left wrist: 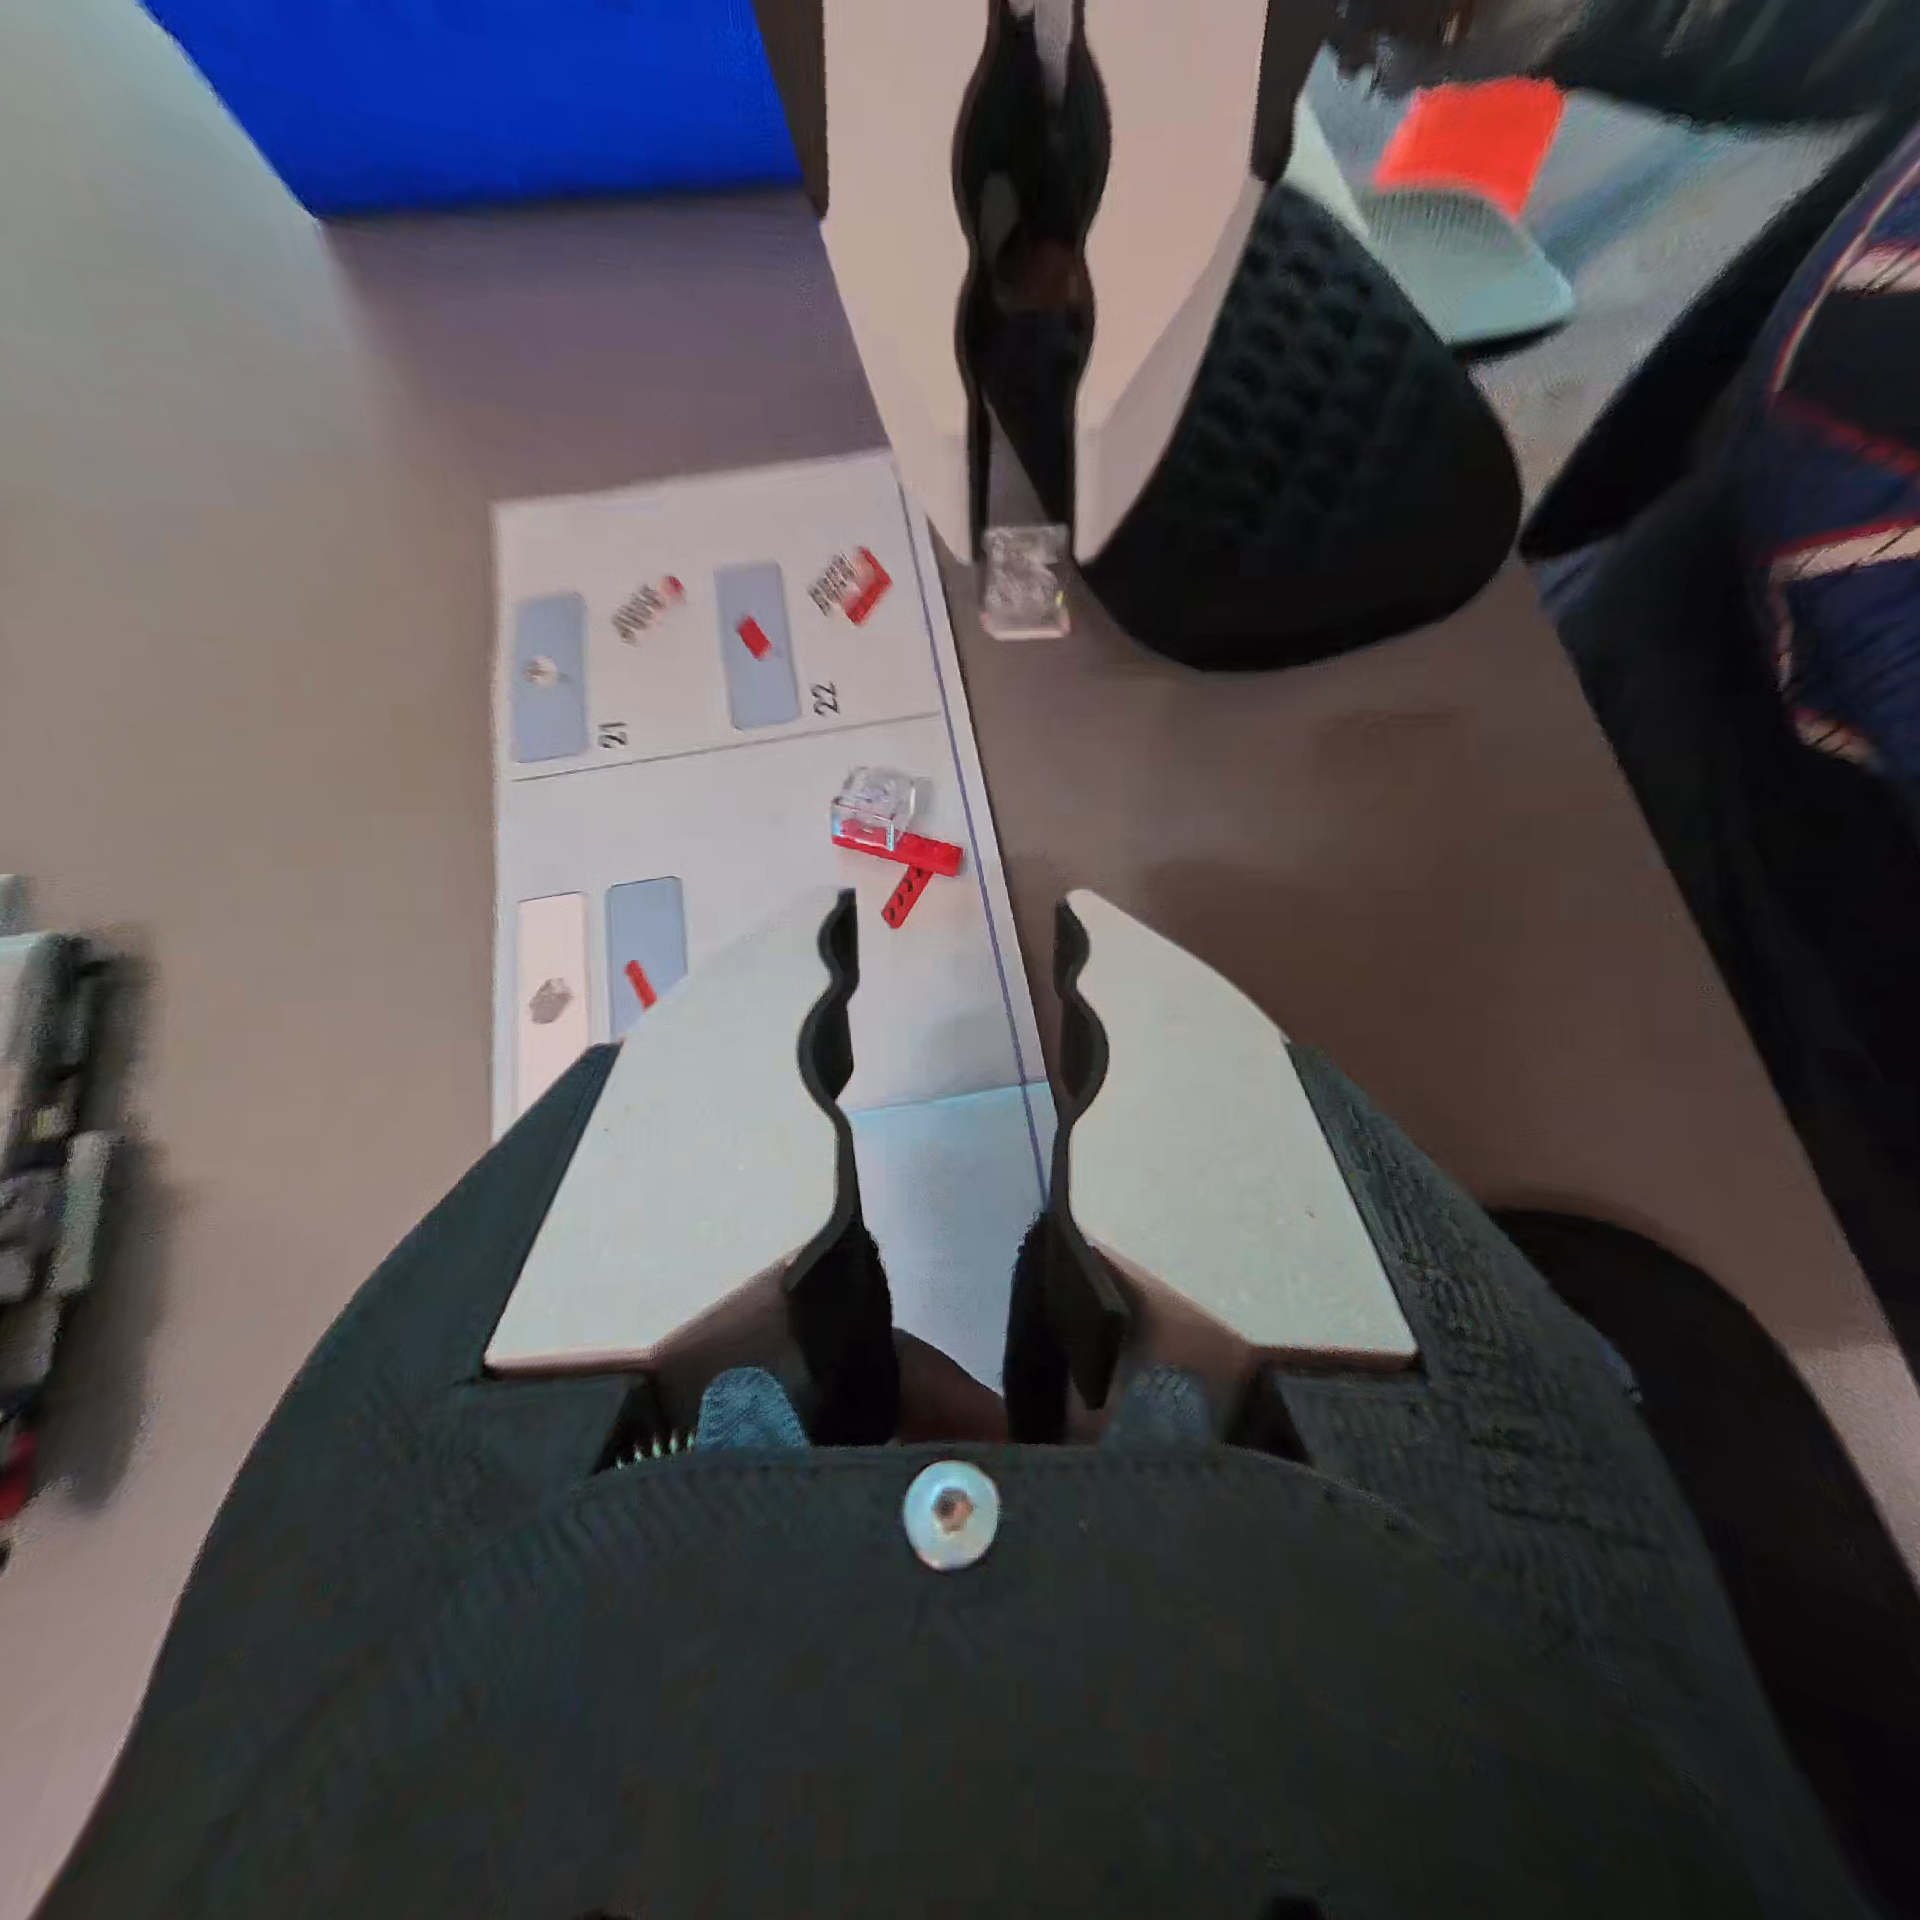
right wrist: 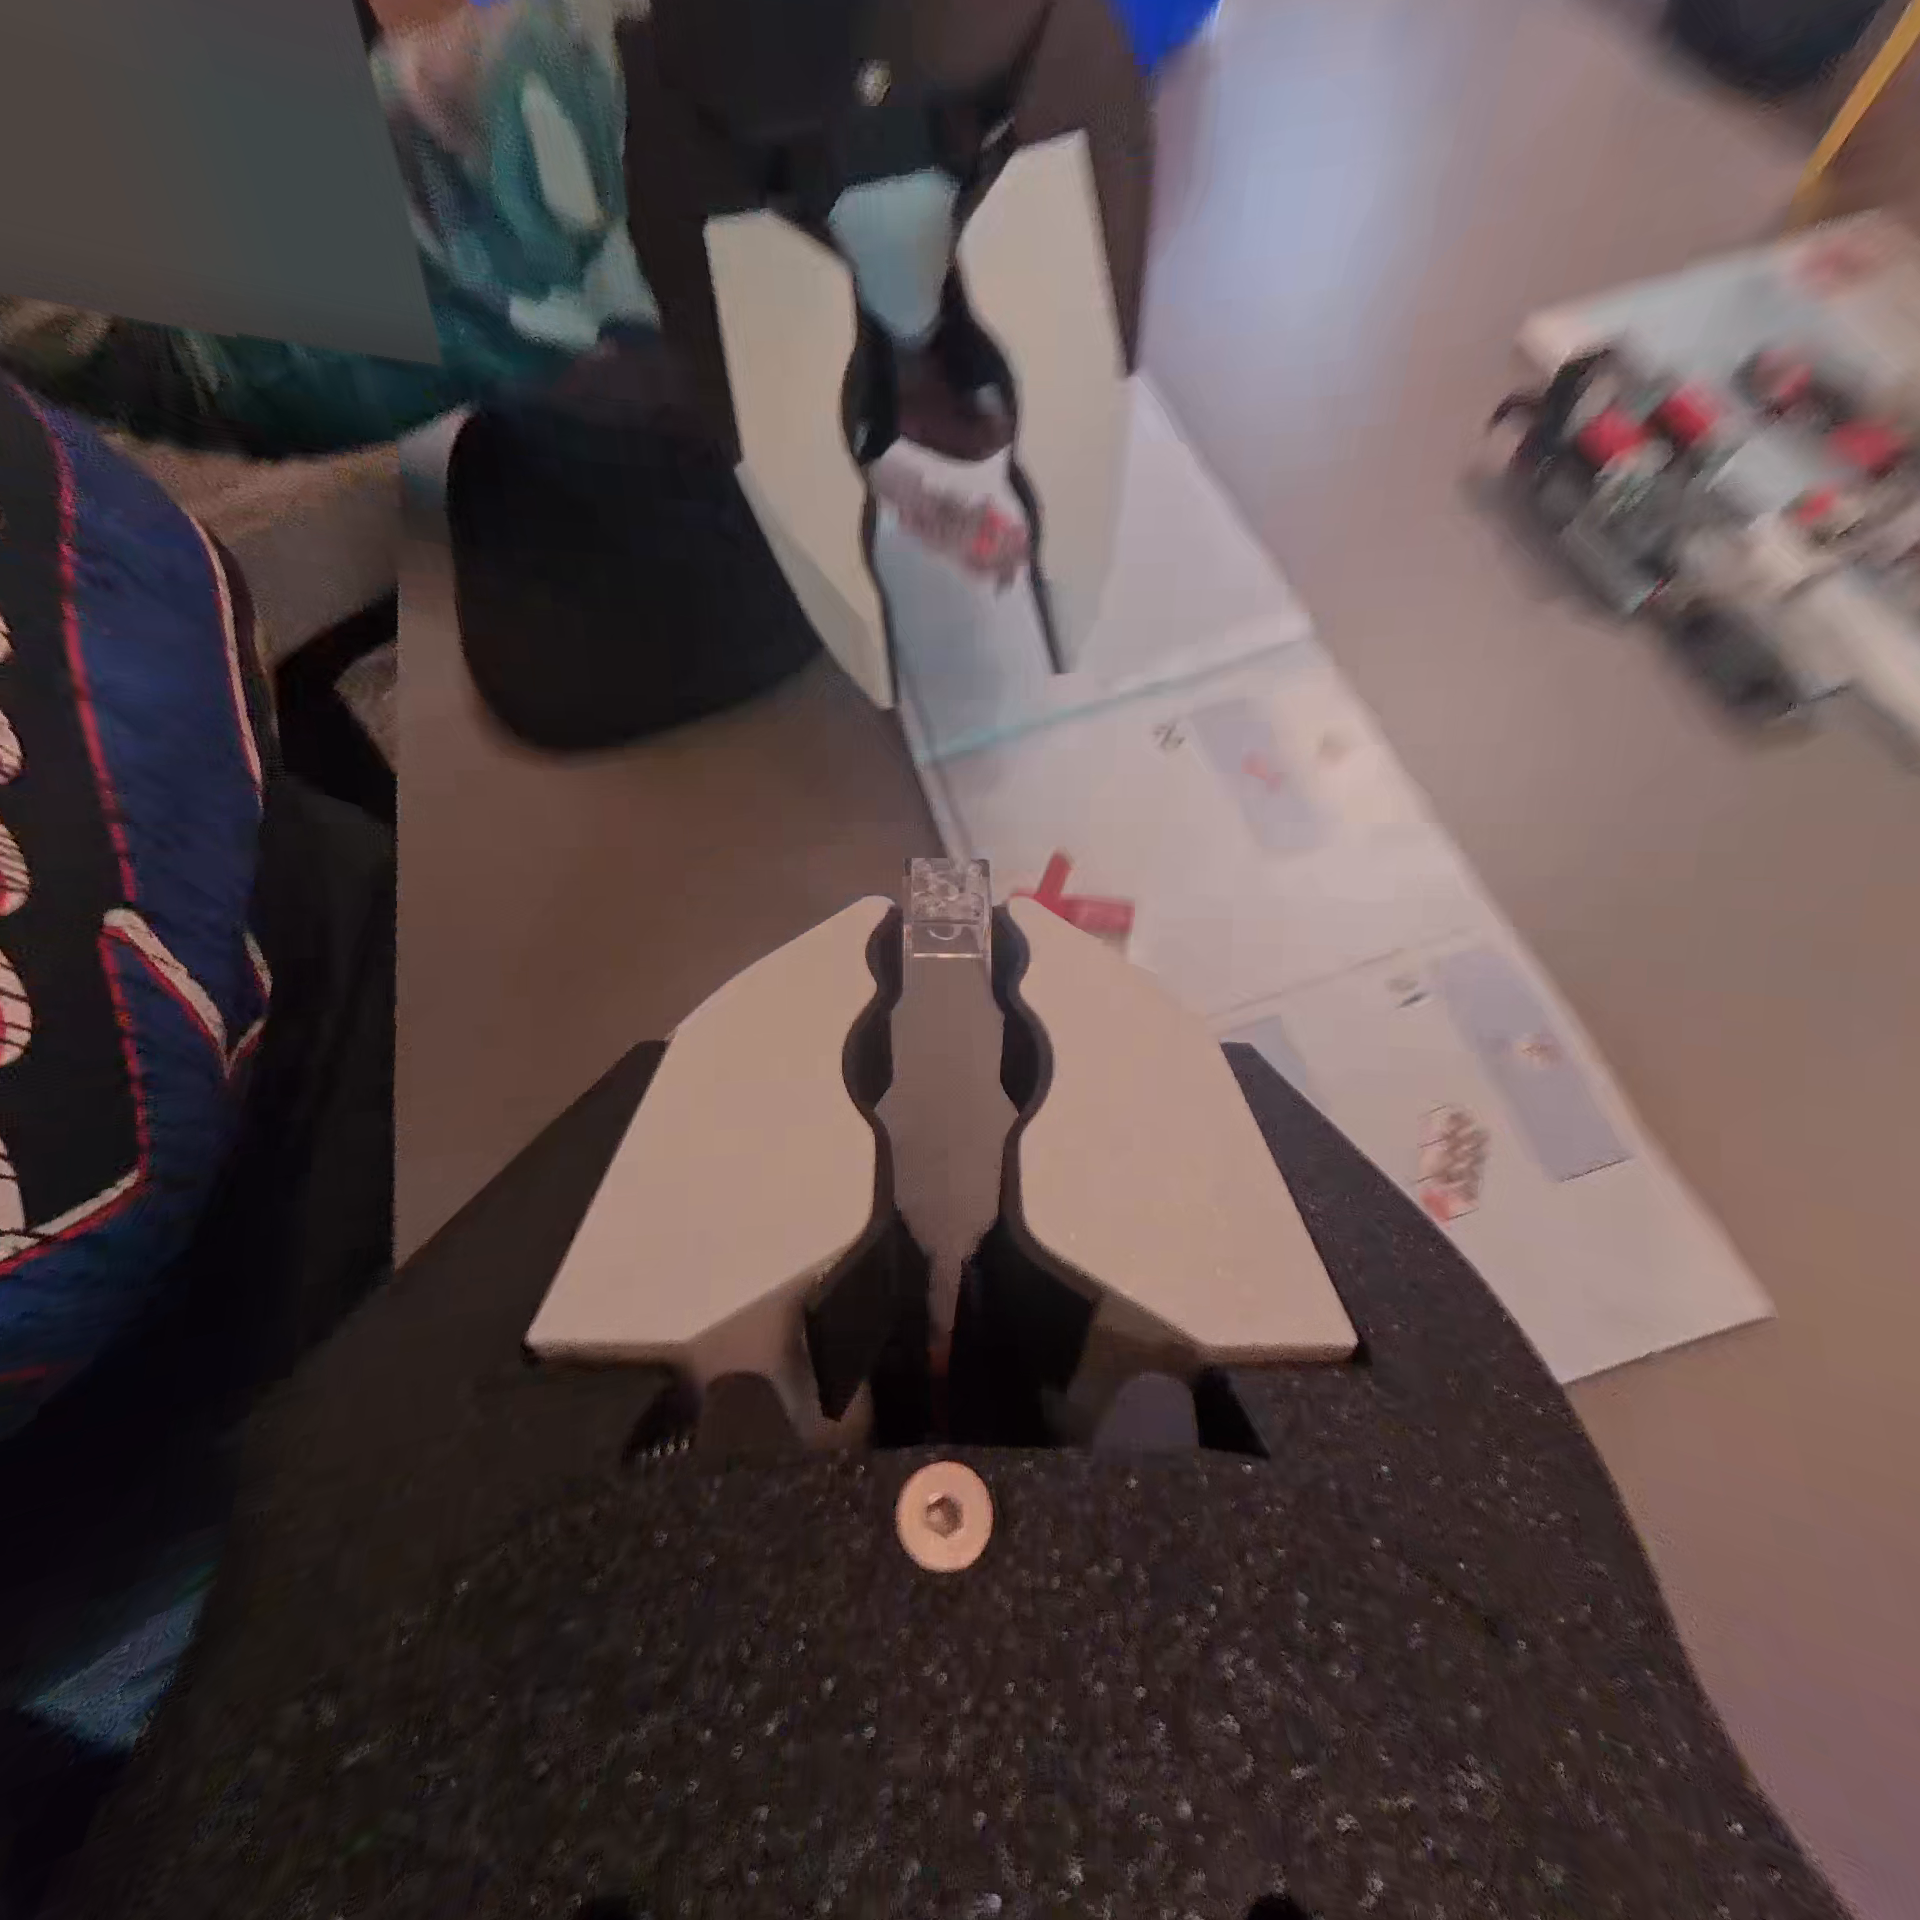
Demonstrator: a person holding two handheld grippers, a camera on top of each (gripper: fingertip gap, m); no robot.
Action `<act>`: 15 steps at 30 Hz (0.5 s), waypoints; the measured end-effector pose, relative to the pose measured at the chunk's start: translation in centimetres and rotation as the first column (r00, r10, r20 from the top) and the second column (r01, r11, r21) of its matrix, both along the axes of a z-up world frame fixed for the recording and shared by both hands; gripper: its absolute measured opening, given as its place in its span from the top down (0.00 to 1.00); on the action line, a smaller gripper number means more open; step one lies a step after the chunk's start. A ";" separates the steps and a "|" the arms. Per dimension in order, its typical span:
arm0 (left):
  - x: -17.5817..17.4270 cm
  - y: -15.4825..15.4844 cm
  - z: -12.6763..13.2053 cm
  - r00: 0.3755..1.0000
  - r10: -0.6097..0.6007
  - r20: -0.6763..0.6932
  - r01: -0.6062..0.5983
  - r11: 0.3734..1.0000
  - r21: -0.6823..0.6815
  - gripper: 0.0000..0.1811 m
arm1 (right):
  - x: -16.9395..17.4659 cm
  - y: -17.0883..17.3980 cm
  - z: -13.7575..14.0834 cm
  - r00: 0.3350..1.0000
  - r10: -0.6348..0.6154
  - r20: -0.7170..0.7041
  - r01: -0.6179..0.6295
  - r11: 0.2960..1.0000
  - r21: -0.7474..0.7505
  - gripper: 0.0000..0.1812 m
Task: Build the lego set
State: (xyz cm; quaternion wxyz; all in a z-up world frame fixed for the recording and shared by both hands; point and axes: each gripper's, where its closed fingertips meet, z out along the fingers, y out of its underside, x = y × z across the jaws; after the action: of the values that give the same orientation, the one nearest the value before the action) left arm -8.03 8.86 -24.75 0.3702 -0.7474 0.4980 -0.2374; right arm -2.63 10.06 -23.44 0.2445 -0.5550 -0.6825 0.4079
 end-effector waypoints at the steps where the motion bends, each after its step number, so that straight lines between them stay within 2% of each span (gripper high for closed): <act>1: 0.4 0.3 -0.9 0.999 -0.031 -0.036 0.030 0.999 -0.027 0.80 | 0.2 -0.4 -1.2 0.999 0.009 0.052 -0.009 1.000 -0.014 0.91; 4: 1.3 1.2 -3.0 0.987 -0.085 -0.133 0.079 0.996 -0.050 0.86 | -0.4 -0.6 -3.4 0.994 0.005 0.114 -0.005 1.000 -0.003 0.91; 8: 2.1 1.3 -4.2 0.984 -0.107 -0.141 0.100 0.994 -0.055 0.90 | -1.2 0.7 -4.7 0.987 -0.044 0.152 0.041 0.999 0.022 0.91; 15: 2.8 0.5 -5.3 0.983 -0.106 -0.147 0.094 0.992 -0.087 0.90 | -2.2 2.0 -4.9 0.992 -0.010 0.127 0.000 0.997 0.078 0.91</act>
State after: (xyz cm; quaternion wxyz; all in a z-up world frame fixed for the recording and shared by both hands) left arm -5.22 9.40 -30.08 0.2888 -0.7515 0.5517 -0.2181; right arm -4.86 12.01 -28.37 0.2229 -0.5717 -0.7107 0.3440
